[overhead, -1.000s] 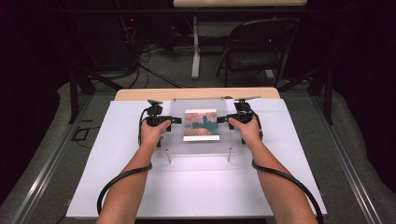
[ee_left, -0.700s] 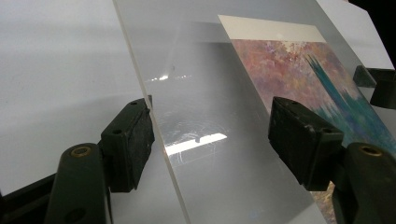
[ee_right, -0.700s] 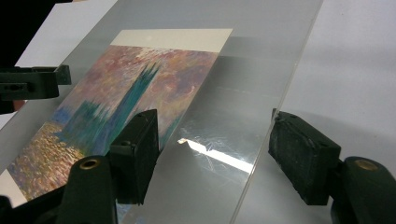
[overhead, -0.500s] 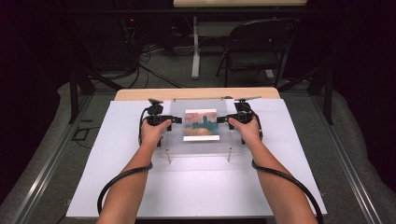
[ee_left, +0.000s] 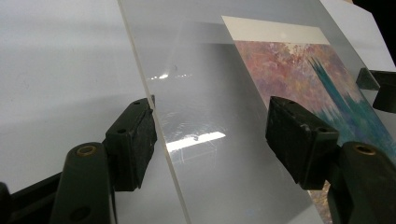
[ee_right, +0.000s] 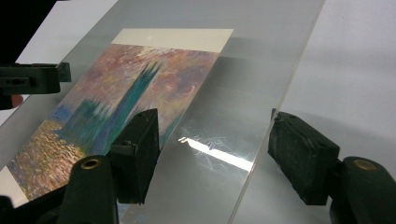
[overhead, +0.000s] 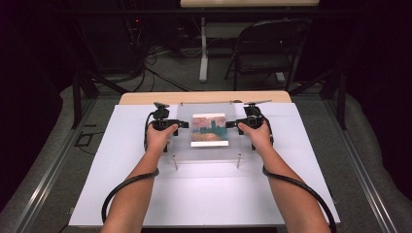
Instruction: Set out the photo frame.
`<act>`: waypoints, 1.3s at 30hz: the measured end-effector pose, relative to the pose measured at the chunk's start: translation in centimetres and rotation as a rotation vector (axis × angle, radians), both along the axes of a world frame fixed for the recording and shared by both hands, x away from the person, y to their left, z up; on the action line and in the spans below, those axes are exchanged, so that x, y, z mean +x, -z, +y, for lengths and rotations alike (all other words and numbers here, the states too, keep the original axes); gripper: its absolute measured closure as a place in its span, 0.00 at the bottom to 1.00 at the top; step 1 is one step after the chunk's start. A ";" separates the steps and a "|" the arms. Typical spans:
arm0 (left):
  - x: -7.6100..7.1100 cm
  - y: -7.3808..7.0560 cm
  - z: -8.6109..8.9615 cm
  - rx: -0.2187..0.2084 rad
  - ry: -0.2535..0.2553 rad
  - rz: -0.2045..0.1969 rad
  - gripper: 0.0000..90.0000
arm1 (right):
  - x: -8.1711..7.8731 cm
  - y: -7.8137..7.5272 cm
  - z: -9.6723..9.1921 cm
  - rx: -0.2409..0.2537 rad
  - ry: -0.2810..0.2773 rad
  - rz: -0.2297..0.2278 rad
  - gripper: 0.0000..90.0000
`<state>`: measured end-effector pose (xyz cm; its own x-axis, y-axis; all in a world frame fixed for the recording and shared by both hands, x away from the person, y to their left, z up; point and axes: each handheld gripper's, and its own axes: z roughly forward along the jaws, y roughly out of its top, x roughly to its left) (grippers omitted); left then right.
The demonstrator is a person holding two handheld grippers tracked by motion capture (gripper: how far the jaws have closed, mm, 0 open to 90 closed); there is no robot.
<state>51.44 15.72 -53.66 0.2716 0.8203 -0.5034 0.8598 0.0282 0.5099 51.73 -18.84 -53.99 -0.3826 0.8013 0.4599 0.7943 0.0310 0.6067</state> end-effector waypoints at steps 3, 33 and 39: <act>0.0 0.0 0.0 -0.006 -0.003 -0.001 0.39 | 0.0 -0.1 0.0 -0.005 0.000 0.004 0.37; -1.3 -2.4 0.6 -0.014 -0.003 -0.060 0.49 | -1.6 -2.6 0.2 -0.051 -0.001 -0.082 0.41; -1.8 -2.9 0.9 -0.033 -0.009 -0.076 0.52 | -2.0 -3.2 0.1 -0.056 -0.007 -0.098 0.42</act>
<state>49.68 16.58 -50.80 0.3022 0.8063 -0.5084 0.8184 0.0540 0.5721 49.68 -18.72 -50.81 -0.4293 0.8220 0.3743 0.7310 0.0728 0.6785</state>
